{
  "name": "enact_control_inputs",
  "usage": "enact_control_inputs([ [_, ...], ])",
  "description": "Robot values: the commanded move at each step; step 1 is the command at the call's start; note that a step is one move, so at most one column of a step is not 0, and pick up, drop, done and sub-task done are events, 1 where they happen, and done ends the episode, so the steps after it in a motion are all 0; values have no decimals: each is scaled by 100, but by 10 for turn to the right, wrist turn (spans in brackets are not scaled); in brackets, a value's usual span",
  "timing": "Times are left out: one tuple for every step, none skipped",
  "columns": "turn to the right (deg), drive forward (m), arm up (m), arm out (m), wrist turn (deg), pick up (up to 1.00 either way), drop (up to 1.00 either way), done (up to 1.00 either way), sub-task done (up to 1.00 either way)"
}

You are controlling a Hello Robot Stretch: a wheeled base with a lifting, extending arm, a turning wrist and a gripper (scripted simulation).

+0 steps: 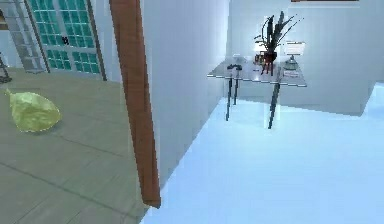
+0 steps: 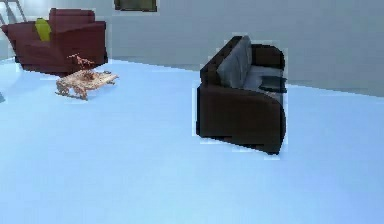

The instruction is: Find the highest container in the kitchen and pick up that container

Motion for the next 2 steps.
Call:
enact_control_inputs([
  [30,0,0,0,0,0,0,0,0],
  [0,25,0,0,0,0,0,0,0],
])
